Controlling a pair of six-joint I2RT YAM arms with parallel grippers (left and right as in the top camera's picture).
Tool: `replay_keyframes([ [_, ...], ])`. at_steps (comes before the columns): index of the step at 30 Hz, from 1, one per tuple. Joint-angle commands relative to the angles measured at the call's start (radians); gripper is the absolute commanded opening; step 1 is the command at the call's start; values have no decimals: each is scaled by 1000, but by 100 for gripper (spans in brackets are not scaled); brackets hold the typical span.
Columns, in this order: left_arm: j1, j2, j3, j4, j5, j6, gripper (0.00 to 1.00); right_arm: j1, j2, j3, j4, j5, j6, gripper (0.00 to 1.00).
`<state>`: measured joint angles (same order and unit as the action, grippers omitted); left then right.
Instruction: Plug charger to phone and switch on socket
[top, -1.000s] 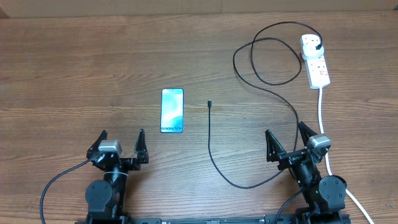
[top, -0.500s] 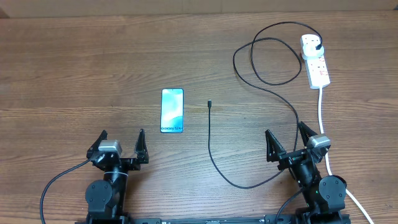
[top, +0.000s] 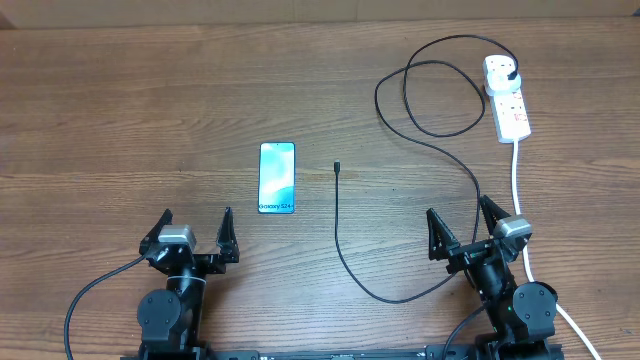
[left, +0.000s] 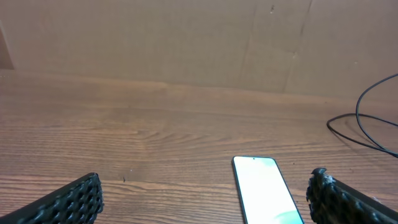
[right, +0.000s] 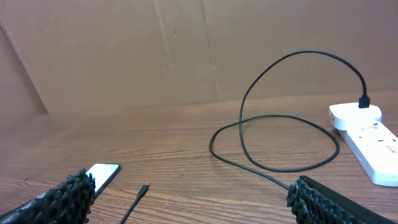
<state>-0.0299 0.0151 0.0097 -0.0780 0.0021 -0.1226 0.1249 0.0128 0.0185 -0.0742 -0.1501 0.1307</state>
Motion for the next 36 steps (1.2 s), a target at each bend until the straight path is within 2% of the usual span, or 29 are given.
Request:
replay_keyframes([
  [1,11,-9,-5,1,-10,19,99,4,-10,-11,5,0,2,100],
  [15,11,-9,-5,8,-6,18,100,4,-10,-11,5,0,2,100],
  [20,11,-10,-5,6,41,19,100,4,-10,-11,5,0,2,100],
  [27,11,-10,12,11,74,98,100,4,-10,-11,5,0,2,100],
  [36,11,-9,87,0,76,101,100,4,-10,-11,5,0,2,100],
])
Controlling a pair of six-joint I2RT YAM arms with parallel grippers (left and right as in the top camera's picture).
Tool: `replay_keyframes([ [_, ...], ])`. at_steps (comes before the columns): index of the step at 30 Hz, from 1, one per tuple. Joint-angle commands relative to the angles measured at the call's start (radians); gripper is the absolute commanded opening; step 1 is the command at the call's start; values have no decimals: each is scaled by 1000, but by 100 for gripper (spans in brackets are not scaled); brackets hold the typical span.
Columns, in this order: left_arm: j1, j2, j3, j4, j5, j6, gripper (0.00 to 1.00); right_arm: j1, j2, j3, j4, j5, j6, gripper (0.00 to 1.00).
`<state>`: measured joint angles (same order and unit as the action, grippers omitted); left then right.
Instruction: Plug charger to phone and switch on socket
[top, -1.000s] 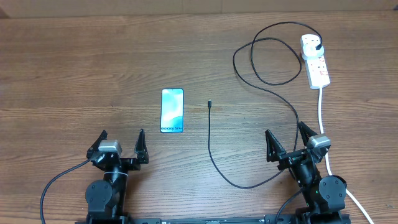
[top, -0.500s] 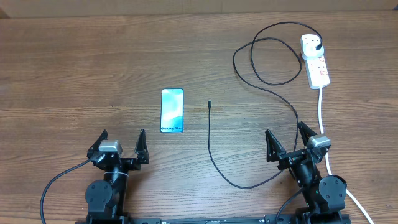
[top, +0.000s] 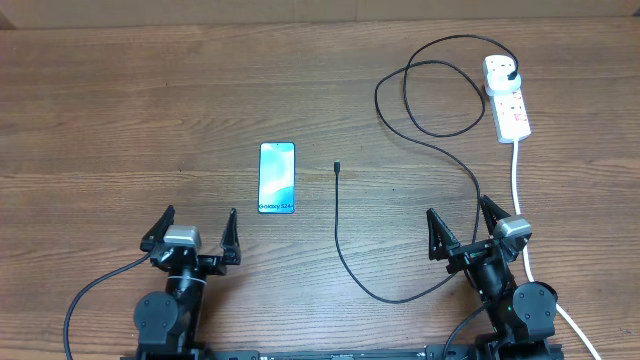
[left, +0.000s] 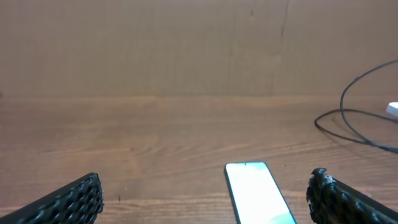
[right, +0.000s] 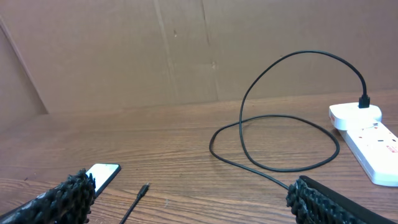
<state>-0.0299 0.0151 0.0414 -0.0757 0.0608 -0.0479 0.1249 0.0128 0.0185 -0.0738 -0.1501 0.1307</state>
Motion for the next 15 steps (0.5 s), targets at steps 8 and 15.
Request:
replay_keyframes([
  [8,11,2,130,-37,19,26,100,4,-10,-11,5,0,2,100],
  [15,11,111,196,-35,69,26,100,4,-10,-11,5,0,2,100],
])
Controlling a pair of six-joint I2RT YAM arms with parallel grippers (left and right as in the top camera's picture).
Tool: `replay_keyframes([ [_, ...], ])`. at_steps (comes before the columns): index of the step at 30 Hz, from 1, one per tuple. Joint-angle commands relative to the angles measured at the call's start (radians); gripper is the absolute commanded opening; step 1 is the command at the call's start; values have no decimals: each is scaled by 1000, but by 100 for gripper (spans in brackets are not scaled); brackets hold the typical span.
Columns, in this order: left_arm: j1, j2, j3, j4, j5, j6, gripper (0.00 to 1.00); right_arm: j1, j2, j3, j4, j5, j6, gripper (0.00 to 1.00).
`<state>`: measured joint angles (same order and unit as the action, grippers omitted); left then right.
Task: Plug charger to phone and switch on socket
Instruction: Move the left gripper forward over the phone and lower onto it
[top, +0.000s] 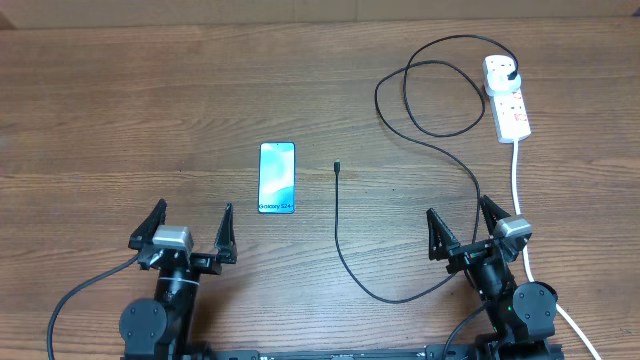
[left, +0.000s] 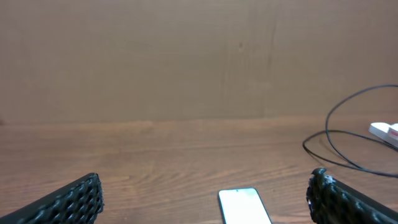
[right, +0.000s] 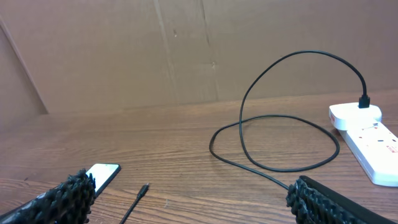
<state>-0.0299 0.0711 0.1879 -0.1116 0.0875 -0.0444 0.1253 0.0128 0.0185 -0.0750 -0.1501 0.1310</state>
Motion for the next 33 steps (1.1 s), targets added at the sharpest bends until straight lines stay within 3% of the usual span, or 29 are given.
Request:
replay_keyframes([
  [1,11,77,61,0,46,23,100,4,-10,-11,6,0,2,100],
  [14,10,520,369,-66,154,23,100,4,-10,-11,6,0,2,100],
  [26,-3,1007,904,-482,231,23,100,4,-10,-11,6,0,2,100],
  [33,-88,1238,1167,-717,142,23,100,4,-10,-11,6,0,2,100],
])
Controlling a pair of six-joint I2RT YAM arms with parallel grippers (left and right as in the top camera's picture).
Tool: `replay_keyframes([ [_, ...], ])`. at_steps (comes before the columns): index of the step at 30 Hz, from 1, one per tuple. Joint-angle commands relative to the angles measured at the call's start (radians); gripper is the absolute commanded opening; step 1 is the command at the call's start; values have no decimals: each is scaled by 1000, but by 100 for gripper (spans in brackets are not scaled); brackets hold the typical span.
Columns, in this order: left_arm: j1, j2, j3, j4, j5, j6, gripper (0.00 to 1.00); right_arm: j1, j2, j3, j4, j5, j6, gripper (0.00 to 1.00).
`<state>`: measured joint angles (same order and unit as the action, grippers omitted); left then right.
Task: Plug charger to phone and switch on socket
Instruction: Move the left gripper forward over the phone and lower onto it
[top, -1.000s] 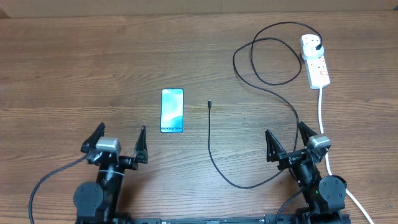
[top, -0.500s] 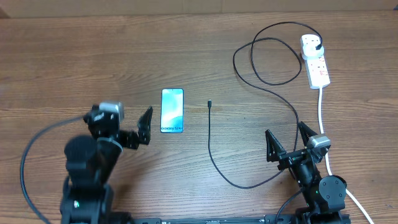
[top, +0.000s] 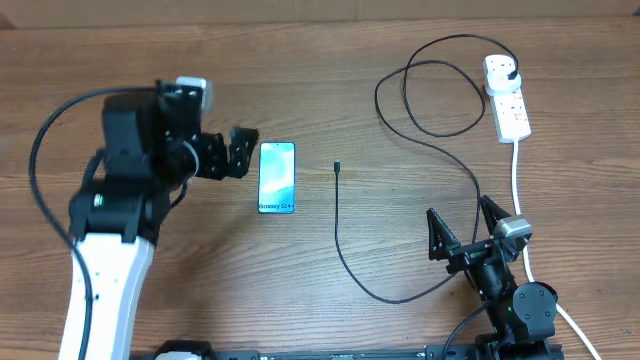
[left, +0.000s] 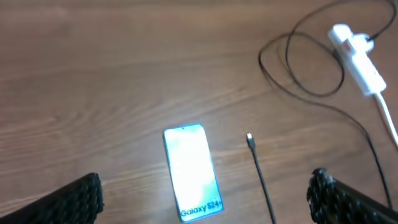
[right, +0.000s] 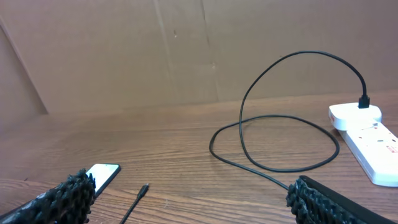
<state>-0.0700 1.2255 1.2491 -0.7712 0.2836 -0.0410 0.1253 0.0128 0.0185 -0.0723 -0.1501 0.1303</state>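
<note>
The phone (top: 277, 177) lies face up, screen lit, on the wooden table; the left wrist view shows the phone (left: 191, 171) from above. The black charger cable (top: 340, 230) lies to its right, its plug tip (top: 338, 167) loose beside the phone. The cable loops back to the white power strip (top: 506, 98) at the far right. My left gripper (top: 232, 155) hangs open high above the table, just left of the phone, holding nothing. My right gripper (top: 460, 212) rests open at the front right, empty.
The strip's white mains lead (top: 518, 190) runs down the right side, close past my right arm. A cardboard wall (right: 186, 50) closes the back of the table. The cable's big loop (top: 430, 90) lies left of the strip.
My left arm was low at the front left edge; now it is raised and reached forward, gripper beside the phone, its camera looking down on phone and plug tip. The right arm has not moved.
Both grippers sat open at the front edge, phone and cable untouched. The left wrist then faced slightly different ways at each moment while staying low. Now the left arm is up over the table by the phone; the right has stayed still throughout.
</note>
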Motion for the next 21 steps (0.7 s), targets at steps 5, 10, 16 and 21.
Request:
replay_keyframes([
  [5,-139,211,229,-207,-157,19,100,4,-10,-11,3,0,2,100],
  [10,-197,350,351,-406,-155,19,100,4,-10,-11,3,0,2,100],
  [16,-212,463,371,-457,-5,18,100,4,-10,-11,3,0,2,100],
  [21,-212,526,370,-411,24,16,100,4,-10,-11,3,0,3,100],
])
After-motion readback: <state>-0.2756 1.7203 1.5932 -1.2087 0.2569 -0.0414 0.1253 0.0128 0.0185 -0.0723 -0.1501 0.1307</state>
